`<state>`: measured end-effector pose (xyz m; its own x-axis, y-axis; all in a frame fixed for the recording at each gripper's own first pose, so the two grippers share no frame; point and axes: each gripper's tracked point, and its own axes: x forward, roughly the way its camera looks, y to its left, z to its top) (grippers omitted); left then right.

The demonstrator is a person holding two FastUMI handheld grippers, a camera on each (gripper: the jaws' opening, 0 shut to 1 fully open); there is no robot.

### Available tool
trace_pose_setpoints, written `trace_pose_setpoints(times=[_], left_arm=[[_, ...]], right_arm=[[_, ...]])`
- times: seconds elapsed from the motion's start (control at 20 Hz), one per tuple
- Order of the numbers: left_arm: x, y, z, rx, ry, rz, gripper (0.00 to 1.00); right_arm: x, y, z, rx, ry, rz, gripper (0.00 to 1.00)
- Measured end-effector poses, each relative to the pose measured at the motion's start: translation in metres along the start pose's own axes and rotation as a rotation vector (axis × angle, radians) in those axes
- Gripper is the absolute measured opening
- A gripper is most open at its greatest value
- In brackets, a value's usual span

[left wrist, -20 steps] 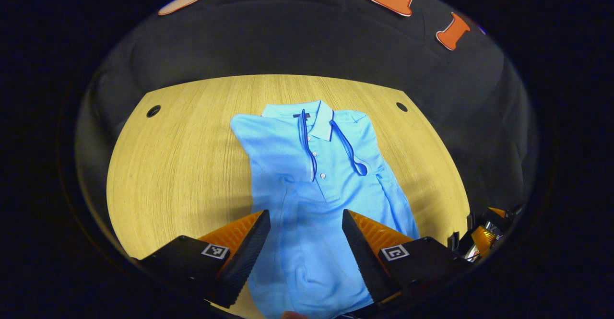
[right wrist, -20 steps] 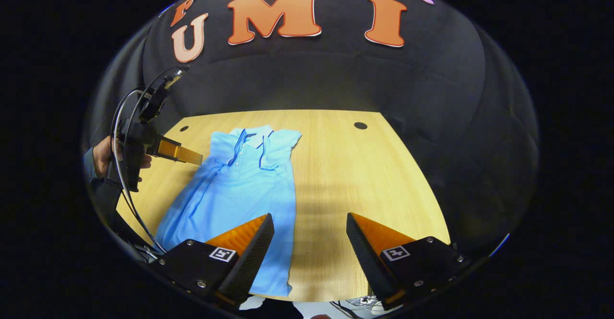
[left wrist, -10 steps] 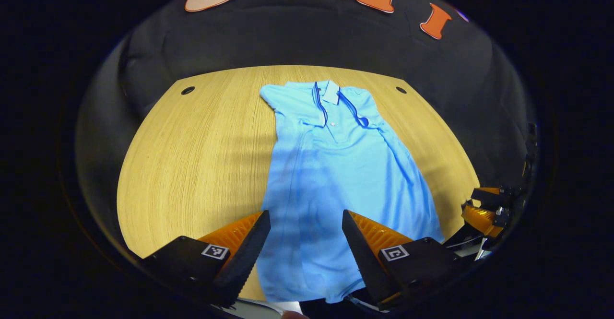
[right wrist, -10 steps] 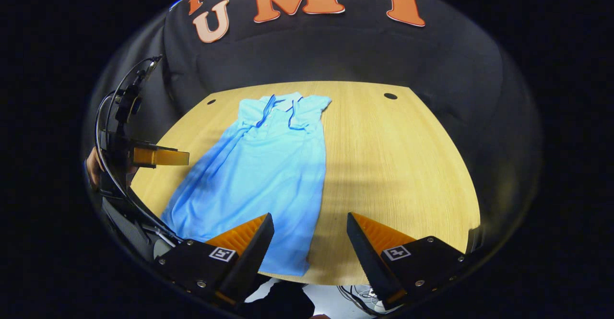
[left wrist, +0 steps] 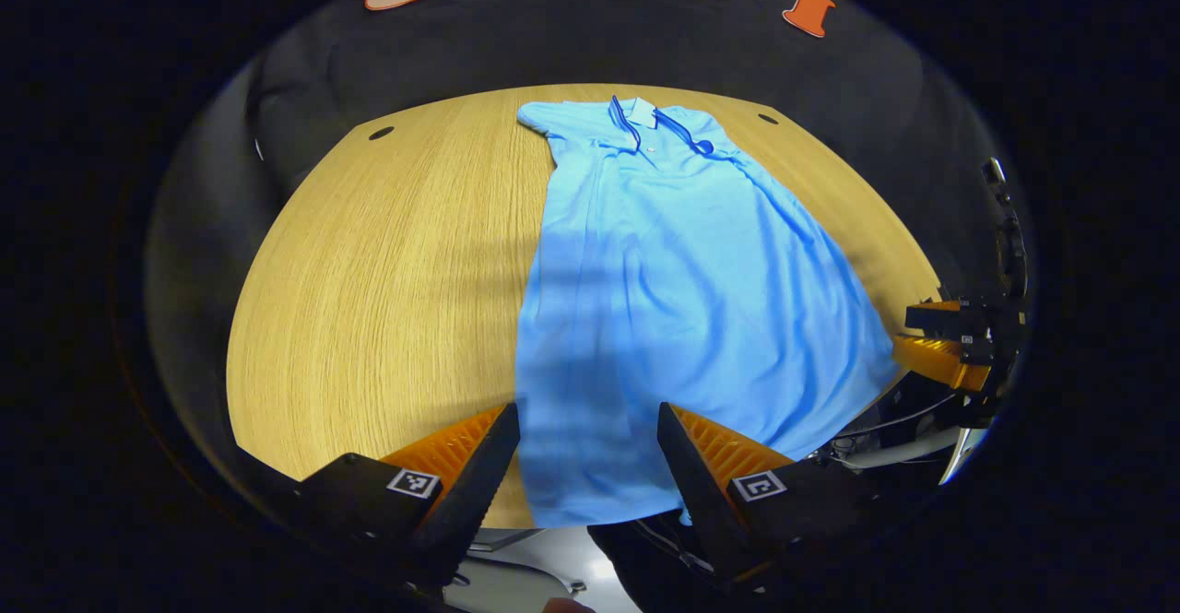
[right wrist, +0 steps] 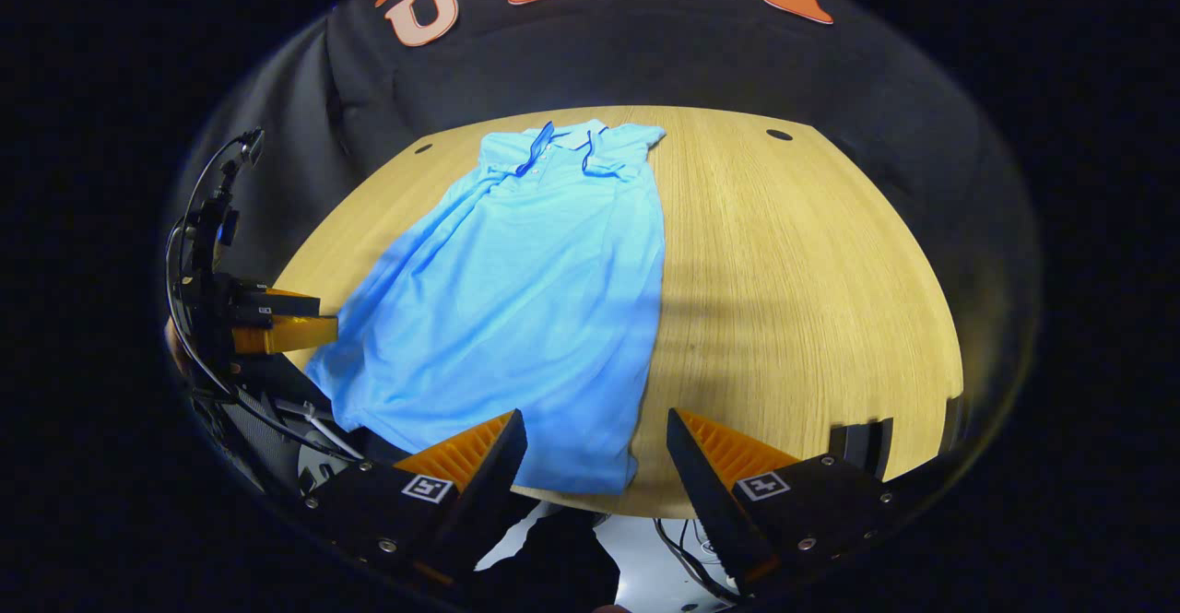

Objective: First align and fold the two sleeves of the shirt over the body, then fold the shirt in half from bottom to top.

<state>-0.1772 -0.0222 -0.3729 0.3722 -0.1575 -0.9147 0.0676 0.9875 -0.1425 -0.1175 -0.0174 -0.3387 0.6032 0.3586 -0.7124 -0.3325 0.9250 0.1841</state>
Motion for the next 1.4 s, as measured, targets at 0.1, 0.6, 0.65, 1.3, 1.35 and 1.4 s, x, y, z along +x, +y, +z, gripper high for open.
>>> trace_pose_setpoints(times=[0.1,0.6,0.65,1.3,1.35,1.4], left_arm=[[0.004,0.004,-0.016,-0.02,0.001,0.0,1.0],[0.012,0.008,-0.022,0.018,-0.155,0.032,0.99],[0.014,0.009,-0.021,0.0,-0.161,0.043,0.99],[0.013,-0.017,0.018,-0.093,-0.147,0.032,0.04],[0.009,-0.017,0.025,-0.088,-0.16,0.024,0.04],[0.005,-0.017,0.034,-0.089,-0.174,0.016,0.05]], right_arm=[[0.007,0.005,-0.014,0.0,0.026,0.001,0.96],[0.014,-0.005,-0.027,-0.042,-0.005,-0.098,0.65],[0.013,-0.007,-0.027,-0.016,-0.008,-0.109,0.51],[0.011,0.002,0.012,0.238,-0.018,-0.01,0.02],[0.009,0.001,0.022,0.247,-0.027,-0.006,0.02],[0.006,0.002,0.03,0.268,-0.04,-0.003,0.03]])
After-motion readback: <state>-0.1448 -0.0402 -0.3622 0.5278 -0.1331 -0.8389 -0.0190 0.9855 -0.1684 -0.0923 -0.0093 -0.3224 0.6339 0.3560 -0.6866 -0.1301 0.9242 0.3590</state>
